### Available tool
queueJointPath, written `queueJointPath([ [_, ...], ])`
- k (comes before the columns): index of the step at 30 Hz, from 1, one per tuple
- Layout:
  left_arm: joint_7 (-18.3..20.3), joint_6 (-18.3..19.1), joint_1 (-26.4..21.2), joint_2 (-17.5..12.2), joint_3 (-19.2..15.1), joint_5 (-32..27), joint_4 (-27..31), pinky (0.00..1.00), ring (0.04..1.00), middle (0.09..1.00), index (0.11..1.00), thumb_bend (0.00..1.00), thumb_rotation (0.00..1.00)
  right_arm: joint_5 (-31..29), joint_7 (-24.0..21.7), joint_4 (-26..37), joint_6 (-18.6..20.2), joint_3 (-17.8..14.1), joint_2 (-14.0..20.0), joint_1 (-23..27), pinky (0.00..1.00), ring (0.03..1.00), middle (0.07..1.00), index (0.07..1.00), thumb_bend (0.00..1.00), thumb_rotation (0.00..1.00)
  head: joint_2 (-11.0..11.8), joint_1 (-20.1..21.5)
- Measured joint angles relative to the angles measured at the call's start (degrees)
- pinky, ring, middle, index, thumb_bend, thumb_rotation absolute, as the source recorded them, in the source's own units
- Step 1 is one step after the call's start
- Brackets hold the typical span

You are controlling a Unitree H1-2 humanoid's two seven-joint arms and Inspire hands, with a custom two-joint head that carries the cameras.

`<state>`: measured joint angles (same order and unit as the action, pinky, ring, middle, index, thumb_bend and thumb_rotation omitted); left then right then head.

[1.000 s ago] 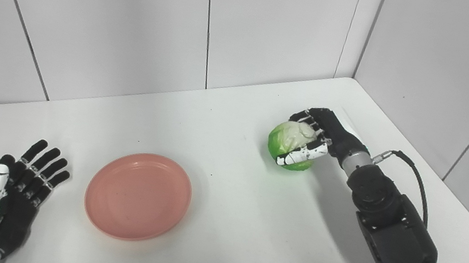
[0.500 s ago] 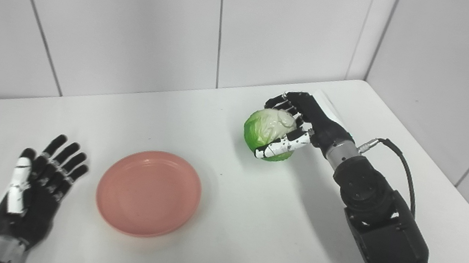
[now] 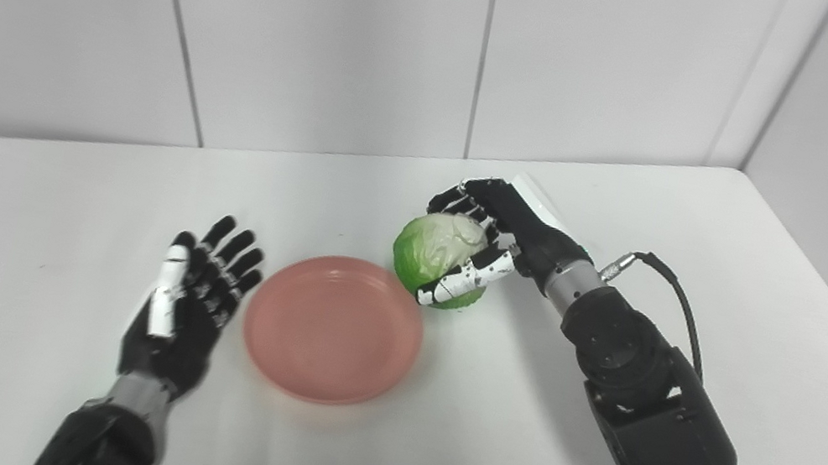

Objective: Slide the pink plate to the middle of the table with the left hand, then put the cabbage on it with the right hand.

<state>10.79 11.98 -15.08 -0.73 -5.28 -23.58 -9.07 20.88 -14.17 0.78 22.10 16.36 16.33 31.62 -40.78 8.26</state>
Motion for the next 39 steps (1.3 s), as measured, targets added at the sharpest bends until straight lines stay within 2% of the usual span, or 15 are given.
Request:
queueJointPath([
  [2,-0.89,0.61,0.10,0.39,0.13,0.56,0.52,0.93,0.912,0.915,0.916,0.39,1.00,0.92,-0.12,-2.00,-0.19,1.42,-0.83,0.59,0.35,0.412,0.442,0.531,0.52,0.00,-0.17,-2.10],
  [6,-1.82,0.62,0.03,1.25,0.20,1.24,0.65,0.93,0.910,0.912,0.914,0.39,1.00,1.08,-0.49,-5.06,-0.32,2.84,-2.51,1.77,0.36,0.416,0.442,0.531,0.52,0.00,-0.44,-3.60],
  [13,-2.70,0.55,-0.22,2.22,0.35,2.51,0.55,0.92,0.903,0.908,0.912,0.39,1.00,0.94,-0.51,-11.35,-5.61,4.89,-4.57,3.17,0.36,0.418,0.447,0.524,0.52,0.00,-0.97,-5.80],
  [17,-3.50,0.55,-0.38,2.79,0.41,3.55,0.57,0.92,0.899,0.906,0.913,0.39,1.00,1.24,-0.51,-14.11,-7.08,5.90,-5.84,3.85,0.36,0.420,0.452,0.523,0.52,0.00,-1.23,-6.24],
  [34,-4.90,0.56,-1.02,3.87,0.65,4.94,0.16,0.92,0.904,0.905,0.899,0.41,1.00,3.84,-1.16,-18.10,-12.27,8.18,-7.73,5.92,0.36,0.414,0.447,0.522,0.52,0.00,-2.37,-8.26],
  [39,-4.89,0.48,-1.27,3.96,0.64,4.91,-0.20,0.92,0.898,0.901,0.900,0.41,1.00,6.64,-0.32,-18.74,-15.59,9.82,-7.55,6.15,0.36,0.413,0.438,0.525,0.52,0.00,-2.55,-8.44],
])
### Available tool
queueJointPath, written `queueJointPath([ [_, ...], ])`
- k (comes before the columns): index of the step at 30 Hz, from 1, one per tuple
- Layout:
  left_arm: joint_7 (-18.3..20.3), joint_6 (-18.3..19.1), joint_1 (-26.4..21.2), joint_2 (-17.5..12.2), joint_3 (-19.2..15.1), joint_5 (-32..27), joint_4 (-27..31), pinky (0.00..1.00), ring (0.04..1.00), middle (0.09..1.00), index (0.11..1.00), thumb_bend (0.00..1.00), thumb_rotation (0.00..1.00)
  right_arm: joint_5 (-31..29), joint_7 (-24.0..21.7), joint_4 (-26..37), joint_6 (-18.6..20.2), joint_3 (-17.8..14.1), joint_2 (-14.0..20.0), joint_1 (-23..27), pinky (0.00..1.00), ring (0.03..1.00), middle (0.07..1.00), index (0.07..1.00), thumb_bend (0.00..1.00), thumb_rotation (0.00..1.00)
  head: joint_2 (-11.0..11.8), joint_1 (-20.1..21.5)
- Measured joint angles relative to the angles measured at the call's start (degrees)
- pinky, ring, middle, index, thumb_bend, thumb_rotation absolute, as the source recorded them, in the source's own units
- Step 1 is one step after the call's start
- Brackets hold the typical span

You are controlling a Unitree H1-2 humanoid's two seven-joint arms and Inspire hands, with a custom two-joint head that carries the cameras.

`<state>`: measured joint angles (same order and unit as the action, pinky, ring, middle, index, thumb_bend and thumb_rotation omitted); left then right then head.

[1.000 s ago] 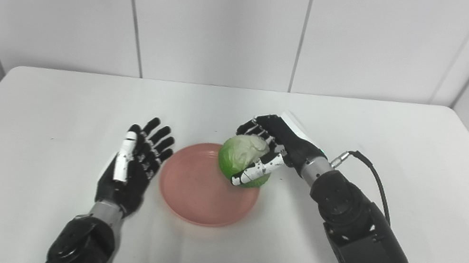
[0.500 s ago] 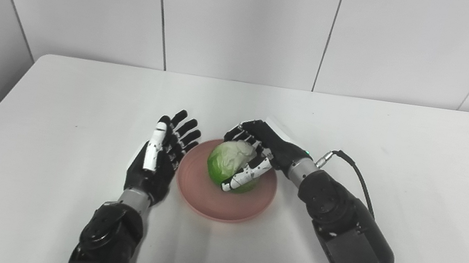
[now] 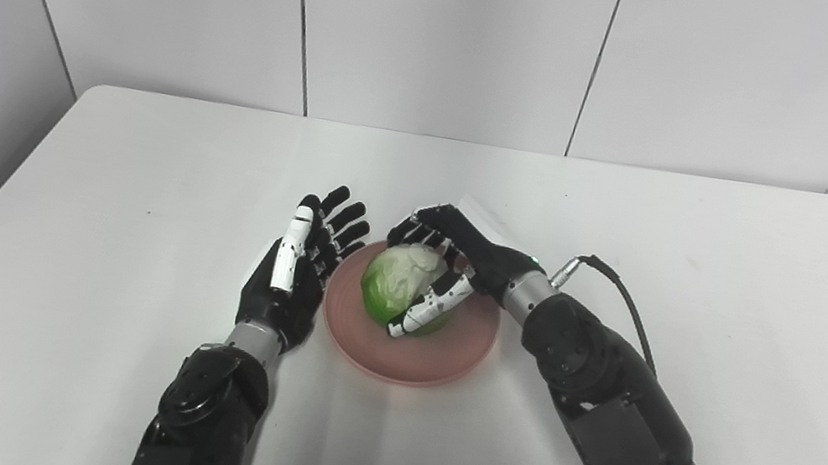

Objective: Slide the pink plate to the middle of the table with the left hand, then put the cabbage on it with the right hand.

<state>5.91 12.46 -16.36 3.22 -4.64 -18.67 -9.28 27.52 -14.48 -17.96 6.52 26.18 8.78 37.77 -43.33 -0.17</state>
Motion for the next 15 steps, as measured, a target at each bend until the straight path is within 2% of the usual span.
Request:
queueJointPath([
  [6,-0.13,-0.01,-0.12,0.18,0.03,0.05,-0.07,0.91,0.896,0.901,0.898,0.41,1.00,1.07,-0.14,0.39,-0.43,0.60,0.38,-0.02,0.45,0.483,0.464,0.513,0.53,0.00,0.00,0.00],
  [11,-0.14,-0.01,-0.12,0.26,0.05,0.05,-0.07,0.91,0.896,0.901,0.895,0.41,1.00,1.68,-0.71,1.51,-0.42,0.82,0.85,-0.45,0.47,0.518,0.467,0.525,0.53,0.00,0.09,0.00],
  [13,-0.14,-0.02,-0.13,0.27,0.07,0.10,-0.08,0.91,0.894,0.900,0.894,0.41,1.00,2.21,-1.42,2.88,-0.40,0.90,1.26,-0.93,0.51,0.575,0.596,0.501,0.52,0.11,0.17,0.00],
  [14,-0.14,-0.03,-0.13,0.27,0.09,0.18,-0.08,0.91,0.895,0.900,0.895,0.41,1.00,2.39,-1.77,3.38,-0.36,0.98,1.45,-1.11,0.55,0.623,0.650,0.608,0.68,0.12,0.17,0.00],
  [15,-0.14,-0.05,-0.13,0.27,0.10,0.30,-0.09,0.91,0.897,0.902,0.898,0.41,1.00,2.86,-2.34,4.17,-0.27,1.13,1.73,-1.32,0.59,0.658,0.690,0.675,0.77,0.15,0.26,0.09],
])
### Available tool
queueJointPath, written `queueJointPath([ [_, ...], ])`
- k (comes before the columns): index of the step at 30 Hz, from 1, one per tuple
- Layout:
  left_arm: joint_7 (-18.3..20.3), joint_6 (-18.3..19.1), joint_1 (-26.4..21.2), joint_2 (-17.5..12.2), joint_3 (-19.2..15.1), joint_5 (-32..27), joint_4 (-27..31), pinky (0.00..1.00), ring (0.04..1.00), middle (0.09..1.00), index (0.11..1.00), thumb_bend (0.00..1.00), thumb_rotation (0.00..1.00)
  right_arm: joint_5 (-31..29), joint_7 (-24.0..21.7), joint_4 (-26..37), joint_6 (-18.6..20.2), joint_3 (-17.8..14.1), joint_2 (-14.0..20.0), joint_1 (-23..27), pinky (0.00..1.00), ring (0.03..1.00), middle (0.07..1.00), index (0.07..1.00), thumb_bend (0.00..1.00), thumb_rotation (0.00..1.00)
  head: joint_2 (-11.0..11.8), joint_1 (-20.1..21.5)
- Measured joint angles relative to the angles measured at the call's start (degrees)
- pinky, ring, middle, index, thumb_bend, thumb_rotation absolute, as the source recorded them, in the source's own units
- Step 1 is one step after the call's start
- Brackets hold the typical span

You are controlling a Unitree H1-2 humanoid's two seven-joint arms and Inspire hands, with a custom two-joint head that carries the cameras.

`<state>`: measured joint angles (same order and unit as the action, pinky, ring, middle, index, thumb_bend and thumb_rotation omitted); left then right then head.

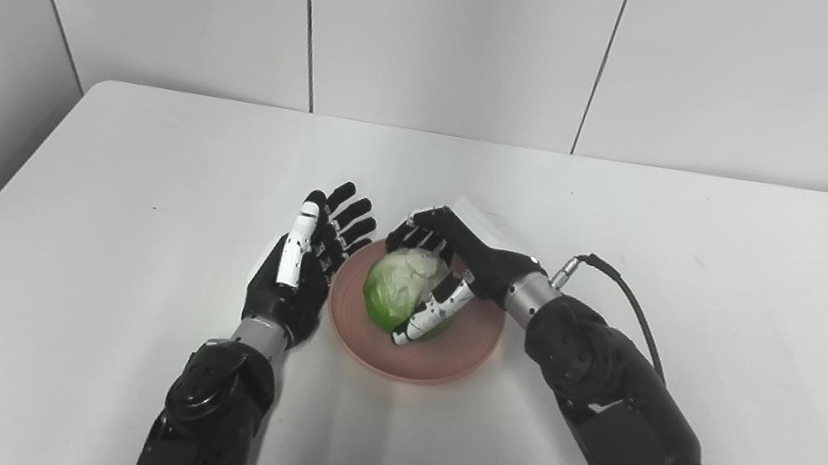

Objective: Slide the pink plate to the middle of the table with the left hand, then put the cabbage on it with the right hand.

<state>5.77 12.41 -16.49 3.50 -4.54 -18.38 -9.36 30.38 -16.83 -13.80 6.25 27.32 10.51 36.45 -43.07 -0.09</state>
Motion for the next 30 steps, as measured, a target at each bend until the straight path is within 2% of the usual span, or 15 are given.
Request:
queueJointPath([
  [1,0.00,-0.02,0.00,0.00,0.03,0.25,0.01,0.91,0.898,0.903,0.900,0.41,1.00,0.43,-0.75,0.80,0.06,0.34,0.37,-0.14,0.61,0.680,0.716,0.717,0.83,0.17,0.09,0.00],
  [4,0.01,-0.06,-0.04,0.00,0.11,0.47,-0.02,0.94,0.909,0.907,0.903,0.41,1.00,1.48,-3.57,3.30,0.95,0.92,1.45,-0.60,0.67,0.789,0.843,0.889,0.93,0.36,0.18,0.09],
  [5,0.03,-0.12,-0.05,-0.01,0.19,0.58,-0.02,0.94,0.909,0.907,0.903,0.41,1.00,1.79,-5.03,4.46,1.71,1.00,1.91,-0.88,0.67,0.794,0.849,0.895,0.93,0.37,0.18,0.09],
  [6,0.04,-0.18,-0.05,-0.02,0.22,0.75,-0.06,0.94,0.904,0.904,0.902,0.41,1.00,1.95,-5.95,5.54,2.27,0.98,2.31,-1.14,0.70,0.830,0.891,0.939,0.96,0.44,0.18,0.09],
  [7,0.04,-0.34,-0.08,-0.02,0.21,0.81,-0.15,0.94,0.902,0.903,0.902,0.41,1.00,2.07,-6.73,6.43,2.57,0.92,2.68,-1.33,0.71,0.842,0.905,0.953,0.97,0.47,0.35,0.18],
  [9,0.03,-0.47,-0.15,-0.03,0.16,0.83,-0.33,0.92,0.900,0.903,0.901,0.42,1.00,2.01,-8.20,8.04,3.36,0.64,3.23,-1.50,0.73,0.895,0.961,0.991,1.00,0.58,0.44,0.26],
  [13,0.05,-0.46,-0.20,-0.03,0.15,0.80,-0.34,0.93,0.910,0.912,0.909,0.43,1.00,0.66,-9.26,10.97,4.40,-1.57,3.44,-2.04,0.76,0.960,0.999,1.000,1.00,0.70,0.70,0.35],
  [21,0.03,-0.41,-0.22,0.52,-0.35,0.70,-0.33,0.91,0.904,0.895,0.878,0.41,1.00,-2.27,-9.74,13.06,4.41,-4.74,3.39,-2.52,0.80,0.993,1.000,1.000,1.00,0.77,1.23,0.35],
  [24,0.01,-0.82,-0.22,0.92,-0.54,0.72,-0.50,0.89,0.896,0.891,0.866,0.42,1.00,-3.03,-8.41,13.74,4.12,-6.43,3.27,-2.83,0.83,0.991,1.000,1.000,1.00,0.78,1.41,0.44],
  [27,0.02,-1.65,-0.22,0.90,-0.36,1.02,-0.92,0.89,0.885,0.884,0.866,0.42,1.00,-5.07,-5.03,14.32,3.39,-9.54,1.84,-3.88,0.87,0.985,1.000,1.000,1.00,0.83,1.58,0.44],
  [29,-0.13,-2.01,-0.21,0.85,0.11,2.28,-0.92,0.89,0.880,0.887,0.884,0.42,1.00,-5.93,-2.50,14.68,2.90,-11.37,0.78,-4.98,0.88,0.968,1.000,1.000,1.00,0.95,1.76,0.44],
  [30,-0.28,-2.02,-0.12,0.80,0.40,2.93,-0.70,0.91,0.887,0.897,0.898,0.42,1.00,-6.69,-0.98,15.04,2.61,-12.54,0.17,-5.88,0.89,0.978,1.000,1.000,0.95,0.98,1.76,0.44],
])
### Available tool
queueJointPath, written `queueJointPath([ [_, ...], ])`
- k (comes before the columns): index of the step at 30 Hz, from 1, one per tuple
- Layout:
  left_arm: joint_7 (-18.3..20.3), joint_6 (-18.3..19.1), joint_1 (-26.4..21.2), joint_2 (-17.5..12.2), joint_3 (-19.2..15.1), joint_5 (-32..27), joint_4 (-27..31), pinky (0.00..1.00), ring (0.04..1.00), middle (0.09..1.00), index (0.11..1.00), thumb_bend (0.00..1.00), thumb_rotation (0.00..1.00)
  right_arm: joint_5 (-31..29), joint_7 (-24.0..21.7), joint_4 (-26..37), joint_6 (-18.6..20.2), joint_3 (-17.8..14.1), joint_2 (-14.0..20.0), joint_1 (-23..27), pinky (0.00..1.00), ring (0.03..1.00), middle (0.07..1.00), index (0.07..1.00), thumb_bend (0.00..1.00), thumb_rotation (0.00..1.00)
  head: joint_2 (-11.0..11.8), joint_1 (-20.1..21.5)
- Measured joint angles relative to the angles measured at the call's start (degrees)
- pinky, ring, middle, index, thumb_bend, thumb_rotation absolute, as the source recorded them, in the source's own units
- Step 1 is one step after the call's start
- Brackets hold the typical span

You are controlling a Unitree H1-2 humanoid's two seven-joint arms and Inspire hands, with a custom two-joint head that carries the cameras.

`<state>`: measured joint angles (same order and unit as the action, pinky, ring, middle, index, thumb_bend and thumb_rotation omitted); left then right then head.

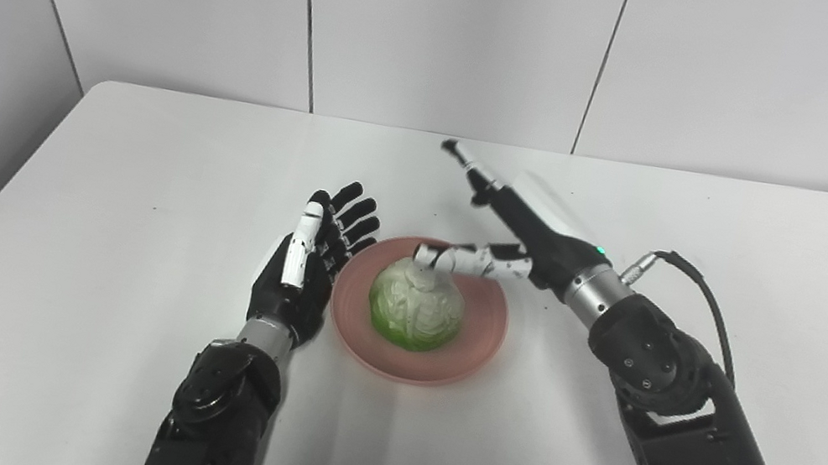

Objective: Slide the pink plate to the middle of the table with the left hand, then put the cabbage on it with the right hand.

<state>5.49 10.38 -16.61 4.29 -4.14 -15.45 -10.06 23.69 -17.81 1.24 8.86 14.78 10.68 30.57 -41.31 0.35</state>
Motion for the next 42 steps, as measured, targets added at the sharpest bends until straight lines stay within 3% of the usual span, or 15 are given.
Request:
queueJointPath([
  [4,-0.15,-0.18,1.51,-0.57,0.77,1.99,1.94,0.93,0.903,0.913,0.918,0.44,1.00,-4.96,6.29,1.76,-1.02,-6.20,-4.22,-4.75,0.96,0.998,1.000,1.000,0.79,1.00,0.09,0.35],
  [7,-0.48,-0.36,2.93,-1.18,1.39,3.70,3.95,0.95,0.931,0.938,0.939,0.46,1.00,-12.01,8.06,0.94,-1.26,-11.08,-6.68,-8.41,1.00,1.000,1.000,1.000,0.73,1.00,-0.09,0.53],
  [10,-0.47,-0.76,4.71,-1.96,2.08,5.44,5.90,0.97,0.958,0.961,0.960,0.48,1.00,-16.58,8.75,-0.38,-1.25,-13.38,-7.77,-11.45,1.00,1.000,1.000,1.000,0.70,1.00,-0.18,0.62],
  [20,-0.46,-2.63,9.93,-3.54,3.84,8.66,11.01,0.97,0.970,0.971,0.978,0.46,1.00,-18.91,9.70,0.78,-1.26,-12.25,-8.63,-19.61,1.00,1.000,1.000,1.000,0.60,1.00,-0.62,0.88],
  [28,-0.50,-3.90,13.35,-3.55,5.44,10.72,13.41,0.98,0.973,0.981,0.986,0.44,1.00,-18.94,10.06,1.37,-1.44,-11.23,-8.65,-23.01,1.00,1.000,1.000,1.000,0.52,1.00,-0.88,0.36],
  [42,-0.12,-6.89,15.10,-3.80,5.53,10.37,13.00,0.98,0.962,0.969,0.977,0.44,1.00,-20.97,11.62,-3.10,-8.67,-11.33,-9.28,-23.31,1.00,1.000,1.000,1.000,0.36,1.00,-0.53,-0.09],
])
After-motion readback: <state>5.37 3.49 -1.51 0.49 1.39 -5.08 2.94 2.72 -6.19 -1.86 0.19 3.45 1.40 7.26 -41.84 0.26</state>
